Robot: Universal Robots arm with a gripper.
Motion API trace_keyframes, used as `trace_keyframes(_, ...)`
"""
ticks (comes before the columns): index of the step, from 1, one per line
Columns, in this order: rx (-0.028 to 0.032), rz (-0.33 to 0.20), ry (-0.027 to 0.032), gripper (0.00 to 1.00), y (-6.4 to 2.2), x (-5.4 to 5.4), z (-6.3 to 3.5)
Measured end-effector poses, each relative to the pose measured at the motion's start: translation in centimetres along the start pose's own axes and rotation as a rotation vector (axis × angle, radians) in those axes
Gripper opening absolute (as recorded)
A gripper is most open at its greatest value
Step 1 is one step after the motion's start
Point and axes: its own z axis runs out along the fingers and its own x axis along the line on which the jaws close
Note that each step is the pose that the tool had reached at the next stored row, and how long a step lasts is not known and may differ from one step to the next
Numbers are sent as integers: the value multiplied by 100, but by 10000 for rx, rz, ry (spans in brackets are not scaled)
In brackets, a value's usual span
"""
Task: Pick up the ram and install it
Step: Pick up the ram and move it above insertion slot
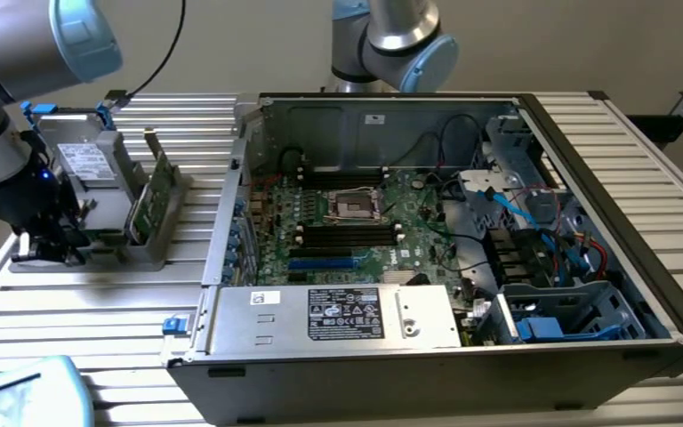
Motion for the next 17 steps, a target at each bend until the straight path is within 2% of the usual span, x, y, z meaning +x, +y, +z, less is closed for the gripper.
trace_keyframes(3, 16, 190, -7, 37, -1, 0, 5)
trace_keyframes(10, 89, 1067, -23, 37, -1, 1, 11)
trace_keyframes(13, 101, 1196, -24, 37, 0, 1, 12)
trace_keyframes(15, 111, 1303, -65, 37, 1, 1, 17)
trace_keyframes(17, 122, 1392, -154, 37, 1, 1, 20)
